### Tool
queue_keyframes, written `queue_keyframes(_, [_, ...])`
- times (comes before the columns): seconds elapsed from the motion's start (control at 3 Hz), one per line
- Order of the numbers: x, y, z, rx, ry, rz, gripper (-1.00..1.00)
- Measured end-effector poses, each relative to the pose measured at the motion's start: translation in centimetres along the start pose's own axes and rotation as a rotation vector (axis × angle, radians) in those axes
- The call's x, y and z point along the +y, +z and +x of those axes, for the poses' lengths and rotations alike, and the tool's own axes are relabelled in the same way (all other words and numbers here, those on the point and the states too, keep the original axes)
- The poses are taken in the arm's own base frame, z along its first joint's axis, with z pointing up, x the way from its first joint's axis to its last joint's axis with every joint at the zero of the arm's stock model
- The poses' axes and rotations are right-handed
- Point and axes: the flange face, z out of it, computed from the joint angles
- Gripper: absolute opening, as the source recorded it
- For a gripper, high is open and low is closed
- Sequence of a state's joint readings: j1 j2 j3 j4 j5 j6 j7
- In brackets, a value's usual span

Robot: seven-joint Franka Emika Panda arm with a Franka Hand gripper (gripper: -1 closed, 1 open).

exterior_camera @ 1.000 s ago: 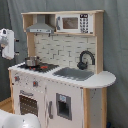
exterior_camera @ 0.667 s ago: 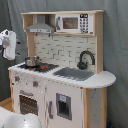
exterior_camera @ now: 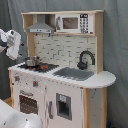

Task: Play with the kitchen

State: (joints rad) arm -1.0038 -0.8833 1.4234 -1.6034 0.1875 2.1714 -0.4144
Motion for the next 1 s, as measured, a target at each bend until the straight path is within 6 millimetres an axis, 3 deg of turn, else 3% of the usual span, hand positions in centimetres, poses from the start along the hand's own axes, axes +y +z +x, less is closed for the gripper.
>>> queue_keyframes(1.0, [1.63, 1.4, 0.91, -0.069, -0.092, 0.177, 1.0])
